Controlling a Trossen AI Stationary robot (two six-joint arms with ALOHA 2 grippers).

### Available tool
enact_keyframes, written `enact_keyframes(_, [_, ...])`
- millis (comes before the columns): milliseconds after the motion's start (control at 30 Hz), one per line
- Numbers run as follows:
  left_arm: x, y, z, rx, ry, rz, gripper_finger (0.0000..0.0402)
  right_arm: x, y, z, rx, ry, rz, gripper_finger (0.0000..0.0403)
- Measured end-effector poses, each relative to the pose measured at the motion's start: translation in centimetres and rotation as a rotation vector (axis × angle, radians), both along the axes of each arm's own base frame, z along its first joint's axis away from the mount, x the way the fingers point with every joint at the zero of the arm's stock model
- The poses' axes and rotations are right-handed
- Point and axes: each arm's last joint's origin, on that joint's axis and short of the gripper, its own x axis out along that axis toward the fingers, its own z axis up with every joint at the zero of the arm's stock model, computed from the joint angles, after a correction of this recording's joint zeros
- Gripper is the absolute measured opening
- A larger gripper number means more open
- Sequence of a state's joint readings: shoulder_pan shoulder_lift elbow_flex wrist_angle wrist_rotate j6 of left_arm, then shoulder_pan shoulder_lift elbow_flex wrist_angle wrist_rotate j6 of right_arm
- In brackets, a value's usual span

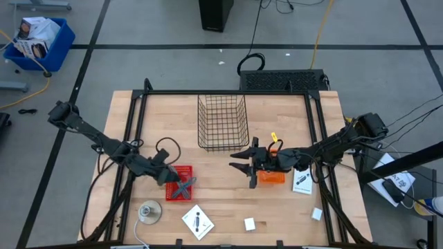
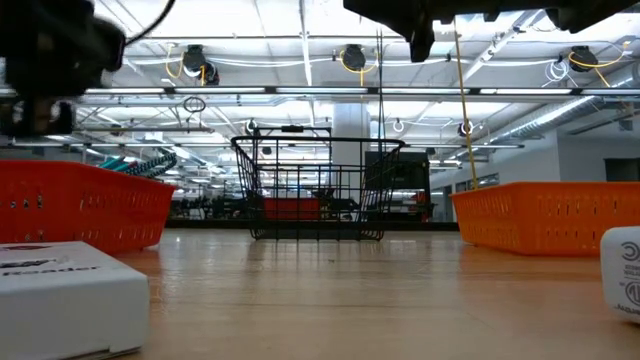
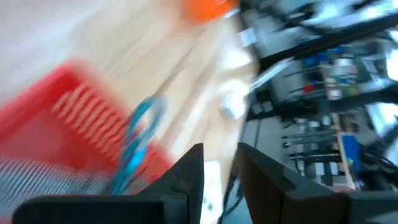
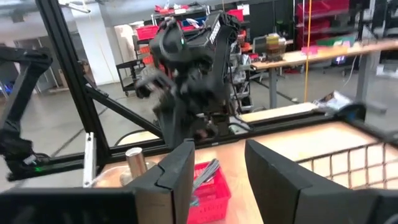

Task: Pick and place items into bin
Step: Put the left white charger adapter into the black wire basket

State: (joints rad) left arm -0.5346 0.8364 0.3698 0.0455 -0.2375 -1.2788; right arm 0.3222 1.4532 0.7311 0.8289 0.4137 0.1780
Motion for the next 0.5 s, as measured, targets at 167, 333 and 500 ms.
enact_keyframes(167, [0.6, -0.2, 2.2, 0.218, -0.297, -0.059, 0.0102, 0.0, 0.1, -0.5, 0.097, 0.04, 0.031, 0.0134])
enact_keyframes(333, [0.8, -0.3, 3.6, 0.43, -0.499, -0.11, 0.0102, -0.2, 0.6, -1.6, 0.177, 0.151, 0.106, 0.0136])
enact_keyframes(500, [0.8, -0.3, 3.9, 0.612, -0.563, -0.139, 0.0102, -0.8, 1.4, -3.0, 0.313, 0.287, 0.093, 0.014])
